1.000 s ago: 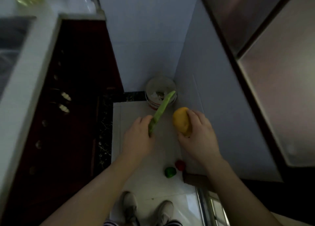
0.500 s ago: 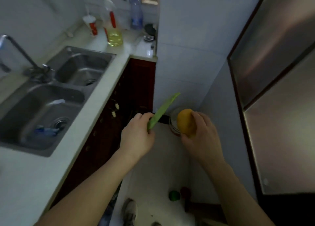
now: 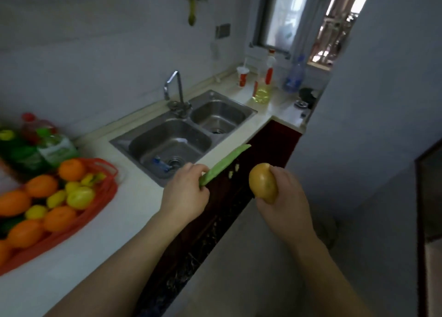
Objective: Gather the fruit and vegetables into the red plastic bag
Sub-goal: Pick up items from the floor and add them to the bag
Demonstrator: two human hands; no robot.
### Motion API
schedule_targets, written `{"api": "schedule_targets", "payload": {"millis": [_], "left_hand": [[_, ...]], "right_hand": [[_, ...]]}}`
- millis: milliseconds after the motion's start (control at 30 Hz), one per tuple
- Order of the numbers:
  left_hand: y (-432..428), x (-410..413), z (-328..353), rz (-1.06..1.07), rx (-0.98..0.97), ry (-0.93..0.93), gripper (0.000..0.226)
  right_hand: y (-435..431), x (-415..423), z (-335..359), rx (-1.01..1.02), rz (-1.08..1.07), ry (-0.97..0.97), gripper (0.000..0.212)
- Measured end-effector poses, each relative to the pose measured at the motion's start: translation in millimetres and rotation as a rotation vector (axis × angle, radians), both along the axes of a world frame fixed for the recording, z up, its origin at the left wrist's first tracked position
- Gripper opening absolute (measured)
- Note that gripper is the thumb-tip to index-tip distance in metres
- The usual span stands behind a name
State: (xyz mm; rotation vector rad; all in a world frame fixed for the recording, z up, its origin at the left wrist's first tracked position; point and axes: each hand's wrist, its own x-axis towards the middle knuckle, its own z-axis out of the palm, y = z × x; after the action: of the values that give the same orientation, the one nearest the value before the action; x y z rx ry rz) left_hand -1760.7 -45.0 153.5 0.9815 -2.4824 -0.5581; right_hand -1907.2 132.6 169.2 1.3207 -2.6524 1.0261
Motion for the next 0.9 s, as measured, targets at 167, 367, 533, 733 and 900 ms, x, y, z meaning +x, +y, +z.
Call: {"api": "schedule_targets", "payload": {"millis": [167, 367, 533, 733, 900], "left_hand": [[-36.7, 66.2, 10.3, 0.122, -0.047, 0.046, 0.039], [-94.0, 147.7, 11.5, 0.263, -0.062, 0.059, 0.037], [-142.1, 217.0, 4.2, 0.336, -0.077, 0.037, 0.028], [-192.6, 289.1, -10.8, 0.43, -0.052, -0.007, 0.037], [-221.2, 321.8, -30.3, 0.503, -0.008, -0.05, 0.034]], "right_hand": [[-58.7, 41.2, 11.7, 0.005, 0.133, 0.014, 0.074], [-135.0, 107.2, 11.7, 0.006, 0.268, 0.015, 0.073], [-194.8, 165.8, 6.9, 0.014, 0.352, 0.042, 0.071], [-257.6, 229.4, -4.7, 0.049, 0.422, 0.06, 0.074], [-299.5, 256.7, -13.1, 0.103, 0.487, 0.061, 0.073]]}}
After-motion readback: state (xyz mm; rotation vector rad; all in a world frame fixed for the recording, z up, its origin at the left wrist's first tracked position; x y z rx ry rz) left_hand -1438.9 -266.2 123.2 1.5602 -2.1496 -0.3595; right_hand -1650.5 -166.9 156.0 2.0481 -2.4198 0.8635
